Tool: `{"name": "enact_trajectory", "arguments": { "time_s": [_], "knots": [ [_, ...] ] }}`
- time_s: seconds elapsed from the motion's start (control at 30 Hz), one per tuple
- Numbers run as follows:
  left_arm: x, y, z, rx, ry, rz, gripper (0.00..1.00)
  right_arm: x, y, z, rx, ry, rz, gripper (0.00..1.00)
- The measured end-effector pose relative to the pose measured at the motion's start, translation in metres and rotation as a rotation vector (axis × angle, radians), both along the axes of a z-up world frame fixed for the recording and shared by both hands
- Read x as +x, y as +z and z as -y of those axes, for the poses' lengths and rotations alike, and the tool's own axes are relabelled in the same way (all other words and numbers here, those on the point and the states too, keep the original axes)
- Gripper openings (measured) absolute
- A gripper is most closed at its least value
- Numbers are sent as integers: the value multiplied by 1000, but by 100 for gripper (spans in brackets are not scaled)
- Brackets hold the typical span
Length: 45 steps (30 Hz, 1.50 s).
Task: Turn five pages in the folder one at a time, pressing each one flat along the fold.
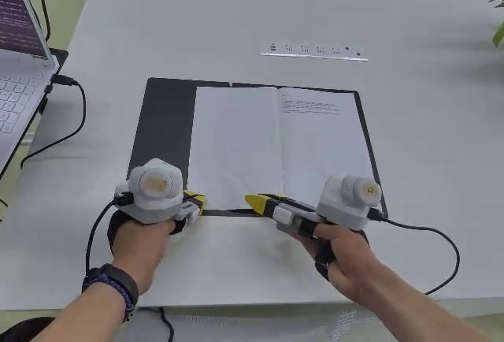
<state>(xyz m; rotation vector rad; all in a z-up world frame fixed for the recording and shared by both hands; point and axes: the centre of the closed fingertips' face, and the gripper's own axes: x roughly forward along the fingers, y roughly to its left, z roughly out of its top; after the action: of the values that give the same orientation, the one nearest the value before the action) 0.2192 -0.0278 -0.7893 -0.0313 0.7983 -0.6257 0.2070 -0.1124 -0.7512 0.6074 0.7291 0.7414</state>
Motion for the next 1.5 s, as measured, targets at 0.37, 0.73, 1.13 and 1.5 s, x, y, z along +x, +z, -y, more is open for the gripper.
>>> {"name": "enact_trajectory", "arguments": {
  "time_s": [0.37, 0.73, 1.13, 1.5],
  "knots": [
    [-1, 0, 0, -3, 9, -3, 0, 58, -2, 27, -39, -41, 60, 13],
    [0, 2, 0, -4, 30, -5, 0, 105, -12, 42, -43, -73, 69, 2],
    [-1, 6, 1, -9, 26, -15, 0, 129, -19, 45, -12, -88, 76, 0],
    [-1, 8, 2, -10, 32, -19, 0, 157, -2, 33, -1, -126, 106, 0]
  ]
}}
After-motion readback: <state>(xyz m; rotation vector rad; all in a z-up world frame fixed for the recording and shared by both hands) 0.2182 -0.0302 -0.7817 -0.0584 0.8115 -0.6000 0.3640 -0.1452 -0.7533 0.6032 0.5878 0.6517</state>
